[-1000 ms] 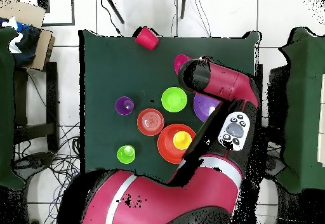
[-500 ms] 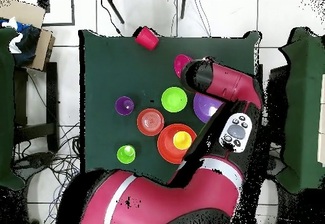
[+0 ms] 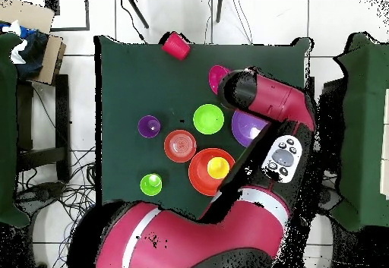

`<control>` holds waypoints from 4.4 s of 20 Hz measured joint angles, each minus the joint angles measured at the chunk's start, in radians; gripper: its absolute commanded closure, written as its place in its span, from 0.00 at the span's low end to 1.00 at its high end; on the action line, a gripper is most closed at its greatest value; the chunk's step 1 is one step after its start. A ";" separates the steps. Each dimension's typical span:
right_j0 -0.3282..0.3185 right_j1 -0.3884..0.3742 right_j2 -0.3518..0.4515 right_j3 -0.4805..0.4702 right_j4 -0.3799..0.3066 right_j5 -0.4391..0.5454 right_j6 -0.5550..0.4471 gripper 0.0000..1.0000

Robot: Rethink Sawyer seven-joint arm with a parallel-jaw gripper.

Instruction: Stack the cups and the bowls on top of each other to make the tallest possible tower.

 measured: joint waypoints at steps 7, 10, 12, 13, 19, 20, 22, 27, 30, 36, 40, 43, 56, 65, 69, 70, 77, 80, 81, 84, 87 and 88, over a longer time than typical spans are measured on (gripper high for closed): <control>0.028 0.042 -0.034 -0.034 0.052 0.000 0.000 0.00; 0.047 0.065 -0.051 -0.051 0.084 0.000 0.005 0.00; 0.054 0.074 -0.056 -0.056 0.097 0.001 0.007 0.00; 0.063 0.084 -0.065 -0.062 0.112 0.001 0.011 0.00; 0.091 0.115 -0.092 -0.081 0.155 0.016 0.025 0.00; 0.095 0.120 -0.096 -0.083 0.161 0.019 0.028 0.00; 0.101 0.126 -0.103 -0.084 0.169 0.022 0.030 0.00; 0.111 0.137 -0.120 -0.085 0.178 0.022 0.032 0.00; 0.111 0.142 -0.129 -0.085 0.178 0.022 0.032 0.00; 0.111 0.153 -0.149 -0.085 0.178 0.022 0.032 0.00; 0.110 0.160 -0.152 -0.085 0.179 0.022 0.032 0.00; 0.108 0.174 -0.152 -0.085 0.179 0.022 0.032 0.00; 0.104 0.252 -0.152 -0.098 0.179 0.010 0.032 0.00; 0.104 0.284 -0.152 -0.116 0.179 0.010 0.032 0.00; 0.104 0.286 -0.152 -0.117 0.179 0.010 0.032 0.00; 0.104 0.286 -0.152 -0.117 0.179 0.010 0.032 0.00; 0.104 0.256 -0.152 -0.092 0.178 0.008 0.032 0.00; 0.104 0.224 -0.152 -0.066 0.178 0.008 0.032 0.00; 0.104 0.212 -0.152 -0.055 0.178 0.008 0.032 0.00; 0.103 0.151 -0.152 0.003 0.178 0.007 0.032 0.00; 0.103 0.110 -0.152 0.044 0.178 0.006 0.032 0.00; 0.103 0.096 -0.152 0.059 0.178 0.006 0.032 0.00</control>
